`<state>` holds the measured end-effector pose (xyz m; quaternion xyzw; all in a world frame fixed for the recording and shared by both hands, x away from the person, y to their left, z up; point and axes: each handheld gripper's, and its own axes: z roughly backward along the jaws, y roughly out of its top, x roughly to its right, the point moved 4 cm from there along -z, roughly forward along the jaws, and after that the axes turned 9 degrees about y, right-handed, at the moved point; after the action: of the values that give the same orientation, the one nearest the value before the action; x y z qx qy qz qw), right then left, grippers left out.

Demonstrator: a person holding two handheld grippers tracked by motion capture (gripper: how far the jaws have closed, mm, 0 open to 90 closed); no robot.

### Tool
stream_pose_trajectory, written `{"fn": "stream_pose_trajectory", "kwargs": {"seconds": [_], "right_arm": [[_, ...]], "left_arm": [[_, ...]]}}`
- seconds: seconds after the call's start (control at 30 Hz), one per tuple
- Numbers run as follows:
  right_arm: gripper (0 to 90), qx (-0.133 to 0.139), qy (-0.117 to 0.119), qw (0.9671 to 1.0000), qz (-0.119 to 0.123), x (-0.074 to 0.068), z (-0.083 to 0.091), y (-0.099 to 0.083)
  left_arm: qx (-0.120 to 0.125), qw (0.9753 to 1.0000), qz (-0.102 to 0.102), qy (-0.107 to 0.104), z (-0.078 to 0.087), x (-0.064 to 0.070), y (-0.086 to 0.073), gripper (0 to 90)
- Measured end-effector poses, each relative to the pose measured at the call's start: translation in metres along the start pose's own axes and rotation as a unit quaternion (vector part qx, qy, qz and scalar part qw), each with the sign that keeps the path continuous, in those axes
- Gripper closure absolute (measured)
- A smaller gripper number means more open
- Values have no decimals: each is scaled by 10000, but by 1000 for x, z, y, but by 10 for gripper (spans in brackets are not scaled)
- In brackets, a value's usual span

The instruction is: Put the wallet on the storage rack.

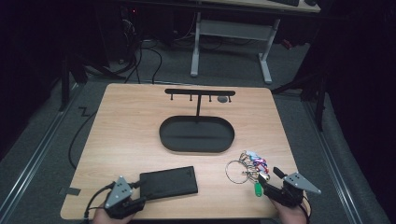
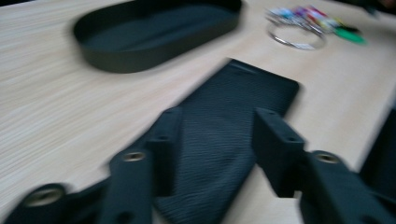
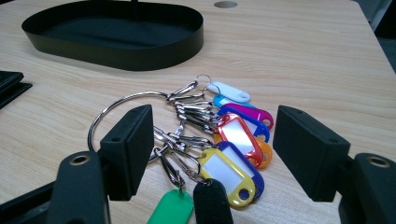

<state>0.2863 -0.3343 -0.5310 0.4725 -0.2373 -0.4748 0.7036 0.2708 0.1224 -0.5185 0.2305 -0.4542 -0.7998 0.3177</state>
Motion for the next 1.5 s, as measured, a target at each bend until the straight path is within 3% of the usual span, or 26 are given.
{"fn": "stream_pose_trajectory", "kwargs": {"seconds": [0.17, 0.27, 0.37, 0.6, 0.63, 0.73, 0.8, 0.83, 0.87, 0.97, 1.03, 1.13, 1.2, 1.3, 1.5], "right_arm": [[298, 41, 5, 10000, 17, -2, 3, 0], [300, 51, 1, 10000, 63, -2, 3, 1], [302, 35, 22, 10000, 7, 0, 0, 1], [307, -34, 100, 9999, 20, -2, -3, 0], [308, -29, 103, 9999, 54, -3, -2, 0], [310, 3, 75, 10000, 35, -3, 1, 0], [310, 37, 56, 10000, 9, -3, 1, 0], [310, 41, 52, 10000, 5, -2, 1, 0], [310, 41, 52, 10000, 5, -2, 1, 0], [311, 56, 38, 9999, -87, -2, 3, -1], [311, 61, 41, 9999, -75, -3, 4, -1], [311, 79, 49, 10000, -10, -5, 7, -1], [314, 78, 80, 9999, 2, -6, 7, -1], [315, 13, 104, 9999, 24, -6, 3, -1], [317, -31, 154, 9998, 77, -7, -5, 1]], "left_arm": [[-352, 9980, -217, -471, -16, 33, 5, 837], [-672, 9948, -496, -576, -27, 50, 3, 892], [-858, 9931, -676, -434, -38, 58, 3, 899], [-1217, 9874, -1012, 26, -59, 58, 2, 900], [-1222, 9875, -994, 27, -60, 57, 2, 900], [-1262, 9853, -1083, 396, -66, 50, 6, 900], [-1179, 9885, -868, 375, -68, 44, 8, 900], [-1017, 9918, -722, 294, -64, 40, 12, 900], [-1017, 9918, -722, 294, -64, 40, 12, 864], [-653, 9961, -575, 166, -50, 35, 16, 811], [-497, 9971, -562, 102, -40, 31, 16, 749], [-378, 9973, -628, 4, -26, 22, 10, 618], [-392, 9968, -696, 25, -22, 14, 5, 534], [-375, 9971, -648, -126, -21, 3, 3, 446], [-472, 9952, -860, -56, -18, -9, -10, 378]]}}
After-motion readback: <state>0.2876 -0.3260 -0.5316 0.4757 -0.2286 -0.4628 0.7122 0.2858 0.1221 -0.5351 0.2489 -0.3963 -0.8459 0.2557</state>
